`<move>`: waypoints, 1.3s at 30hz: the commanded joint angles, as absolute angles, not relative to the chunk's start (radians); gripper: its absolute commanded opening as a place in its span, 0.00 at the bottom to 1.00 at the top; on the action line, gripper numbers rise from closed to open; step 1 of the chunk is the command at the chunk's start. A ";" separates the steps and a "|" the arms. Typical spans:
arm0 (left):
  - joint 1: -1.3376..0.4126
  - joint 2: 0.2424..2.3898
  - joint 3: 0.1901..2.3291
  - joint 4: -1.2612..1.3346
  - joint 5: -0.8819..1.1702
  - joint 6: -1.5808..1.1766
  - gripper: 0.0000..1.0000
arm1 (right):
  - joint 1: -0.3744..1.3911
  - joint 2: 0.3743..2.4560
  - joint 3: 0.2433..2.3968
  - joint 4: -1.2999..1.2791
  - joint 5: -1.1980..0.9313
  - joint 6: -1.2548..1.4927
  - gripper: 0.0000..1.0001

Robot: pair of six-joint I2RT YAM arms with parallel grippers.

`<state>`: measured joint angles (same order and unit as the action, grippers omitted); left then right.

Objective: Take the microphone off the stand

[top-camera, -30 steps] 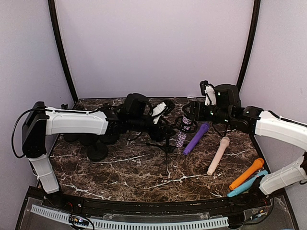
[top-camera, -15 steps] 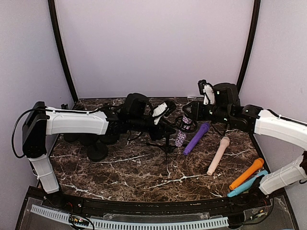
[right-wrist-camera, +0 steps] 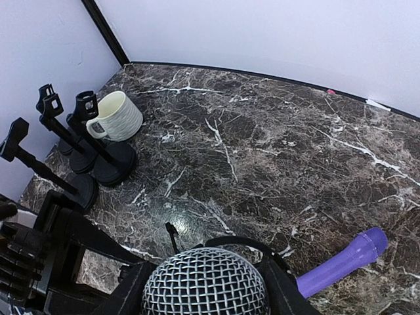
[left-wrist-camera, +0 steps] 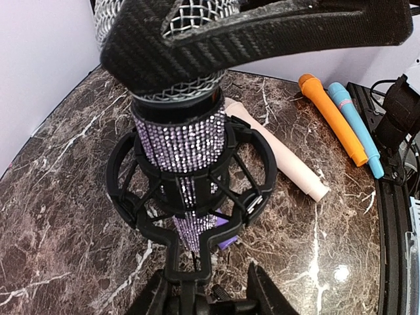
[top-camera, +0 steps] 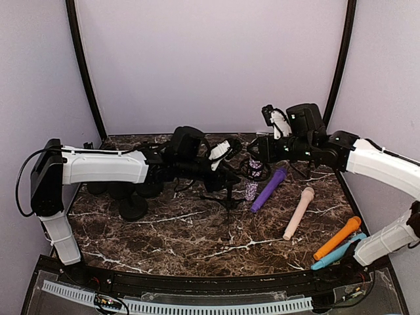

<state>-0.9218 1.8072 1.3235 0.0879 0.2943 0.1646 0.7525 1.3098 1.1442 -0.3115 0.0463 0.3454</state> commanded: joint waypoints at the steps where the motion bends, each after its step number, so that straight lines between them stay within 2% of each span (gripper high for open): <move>1: -0.919 1.832 1.368 0.007 0.283 0.192 0.01 | 0.762 1.295 1.239 -0.240 -0.065 0.276 0.16; 6: -0.919 1.836 1.366 -0.019 0.269 0.193 0.00 | 0.762 1.307 1.285 -0.249 -0.078 0.290 0.15; 12: -0.920 1.845 1.364 -0.020 0.267 0.199 0.00 | 0.762 1.355 1.372 -0.334 0.008 0.335 0.09; 17: -0.922 1.854 1.369 -0.031 0.267 0.209 0.00 | 0.762 1.372 1.416 -0.368 0.050 0.362 0.08; 30: -0.921 1.864 1.374 -0.064 0.236 0.228 0.00 | 0.762 1.329 1.436 -0.307 -0.079 0.297 0.07; 39: -0.920 1.865 1.373 -0.069 0.230 0.231 0.00 | 0.762 1.295 1.461 -0.310 -0.067 0.286 0.07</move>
<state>-0.9203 1.8324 1.3743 0.0330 0.2634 0.2180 0.7452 1.3701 1.3739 -0.5087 0.0193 0.2771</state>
